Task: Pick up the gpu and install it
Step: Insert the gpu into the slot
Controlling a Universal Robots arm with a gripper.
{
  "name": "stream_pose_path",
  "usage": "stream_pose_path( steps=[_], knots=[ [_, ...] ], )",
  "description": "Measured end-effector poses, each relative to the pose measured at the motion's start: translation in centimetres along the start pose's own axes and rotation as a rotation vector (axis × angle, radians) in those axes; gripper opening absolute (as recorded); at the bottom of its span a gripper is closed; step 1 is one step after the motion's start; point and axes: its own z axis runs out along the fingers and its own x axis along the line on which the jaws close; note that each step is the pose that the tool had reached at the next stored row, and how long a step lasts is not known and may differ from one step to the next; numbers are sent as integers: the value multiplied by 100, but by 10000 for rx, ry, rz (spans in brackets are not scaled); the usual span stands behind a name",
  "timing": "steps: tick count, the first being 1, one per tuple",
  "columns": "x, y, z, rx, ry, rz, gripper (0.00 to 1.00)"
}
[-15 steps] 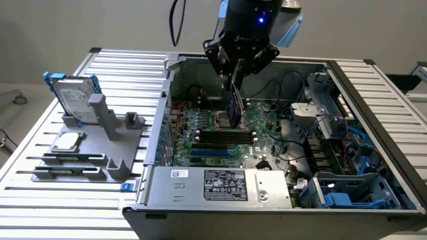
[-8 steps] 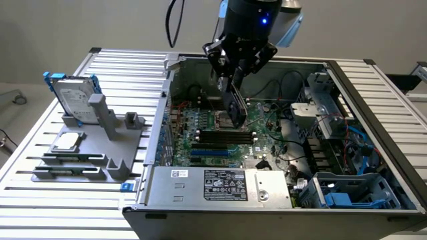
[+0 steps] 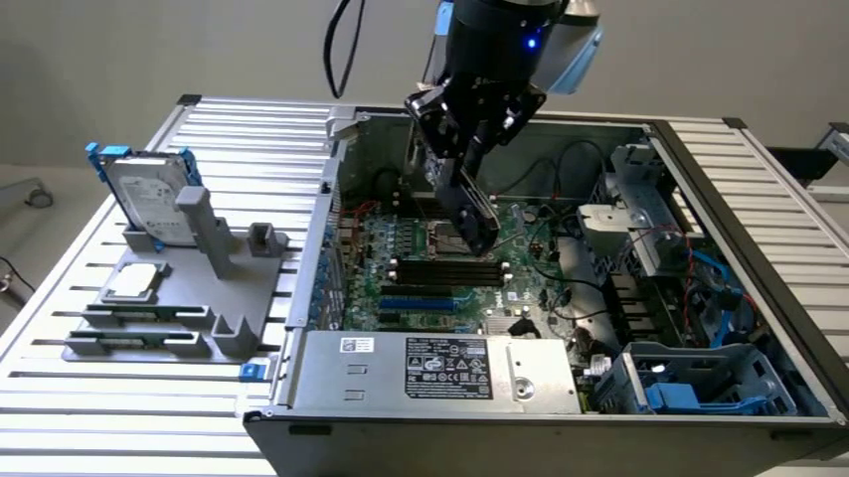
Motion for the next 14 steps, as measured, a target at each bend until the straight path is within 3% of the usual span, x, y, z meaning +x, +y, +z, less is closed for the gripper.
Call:
stream_pose_path(
  steps=[6, 9, 12, 14],
  knots=[
    [0, 0, 3, 92, 88, -1062, 26],
    [15, -29, 5, 108, 107, -1248, 26],
    [61, -115, 7, 109, 109, -1295, 26],
    [62, -118, 9, 137, 123, -1577, 26]
  ],
)
